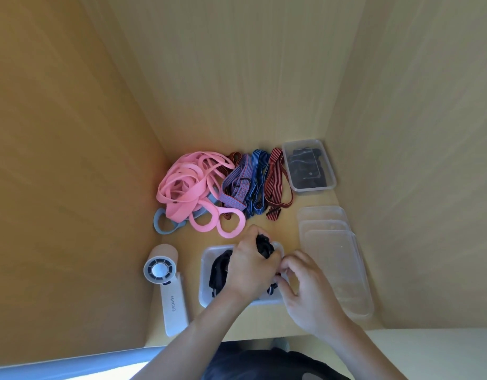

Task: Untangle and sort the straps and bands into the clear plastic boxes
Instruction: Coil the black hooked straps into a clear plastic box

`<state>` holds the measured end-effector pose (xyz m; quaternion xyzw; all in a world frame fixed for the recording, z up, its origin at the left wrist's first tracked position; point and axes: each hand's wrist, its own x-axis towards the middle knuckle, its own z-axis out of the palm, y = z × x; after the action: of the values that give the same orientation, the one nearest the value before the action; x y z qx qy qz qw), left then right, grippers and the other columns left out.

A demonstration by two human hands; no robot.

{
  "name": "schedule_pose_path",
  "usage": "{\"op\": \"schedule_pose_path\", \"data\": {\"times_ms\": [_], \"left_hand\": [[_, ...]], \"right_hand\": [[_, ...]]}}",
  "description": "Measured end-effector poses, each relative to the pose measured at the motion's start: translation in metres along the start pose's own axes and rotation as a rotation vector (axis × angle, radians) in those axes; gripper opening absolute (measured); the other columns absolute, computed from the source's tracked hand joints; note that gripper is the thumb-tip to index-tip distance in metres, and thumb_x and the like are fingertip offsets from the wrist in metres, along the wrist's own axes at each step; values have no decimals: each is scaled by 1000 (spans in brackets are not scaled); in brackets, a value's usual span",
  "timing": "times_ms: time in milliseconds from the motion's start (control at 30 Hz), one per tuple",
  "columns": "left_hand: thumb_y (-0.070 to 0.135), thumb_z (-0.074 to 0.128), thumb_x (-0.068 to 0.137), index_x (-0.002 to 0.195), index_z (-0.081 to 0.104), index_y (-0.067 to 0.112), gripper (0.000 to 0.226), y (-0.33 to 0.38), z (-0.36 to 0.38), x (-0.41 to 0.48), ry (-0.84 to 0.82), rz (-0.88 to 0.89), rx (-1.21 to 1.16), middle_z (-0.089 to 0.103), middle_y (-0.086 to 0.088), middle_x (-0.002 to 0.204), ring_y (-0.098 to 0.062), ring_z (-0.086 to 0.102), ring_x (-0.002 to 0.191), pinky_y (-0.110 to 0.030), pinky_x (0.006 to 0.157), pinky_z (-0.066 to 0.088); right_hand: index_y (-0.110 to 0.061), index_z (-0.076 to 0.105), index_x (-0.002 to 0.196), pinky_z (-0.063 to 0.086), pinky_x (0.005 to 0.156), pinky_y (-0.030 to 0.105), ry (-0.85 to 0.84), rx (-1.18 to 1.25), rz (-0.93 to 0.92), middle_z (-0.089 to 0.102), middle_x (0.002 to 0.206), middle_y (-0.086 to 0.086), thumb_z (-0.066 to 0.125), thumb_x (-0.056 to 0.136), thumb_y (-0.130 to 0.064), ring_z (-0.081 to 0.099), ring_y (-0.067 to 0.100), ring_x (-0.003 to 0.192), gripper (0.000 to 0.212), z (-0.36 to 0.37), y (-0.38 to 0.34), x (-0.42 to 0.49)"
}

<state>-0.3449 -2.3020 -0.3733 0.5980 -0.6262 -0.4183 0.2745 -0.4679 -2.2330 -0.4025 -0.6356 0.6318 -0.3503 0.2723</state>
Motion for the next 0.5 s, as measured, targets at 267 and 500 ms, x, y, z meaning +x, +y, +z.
{"op": "schedule_pose_path", "data": {"times_ms": [267, 500], "left_hand": [[43, 65, 82, 99, 48, 33, 26, -10, 2, -12, -113, 24, 127, 61, 13, 104, -7, 59, 96, -30, 84, 49], [26, 41, 96, 118, 39, 29, 23, -17, -14, -18, -368, 169, 220, 44, 9, 121, -11, 44, 115, -33, 101, 40]], "right_hand": [[-16, 67, 75, 44, 75, 21, -3, -181, 64, 46, 83, -8, 75, 81, -5, 51, 13, 82, 15, 13, 13, -3], [-20, 59, 66, 41, 67, 28, -51, -236, 105, 41, 77, -9, 68, 84, -11, 50, 18, 74, 22, 10, 2, 1]]}}
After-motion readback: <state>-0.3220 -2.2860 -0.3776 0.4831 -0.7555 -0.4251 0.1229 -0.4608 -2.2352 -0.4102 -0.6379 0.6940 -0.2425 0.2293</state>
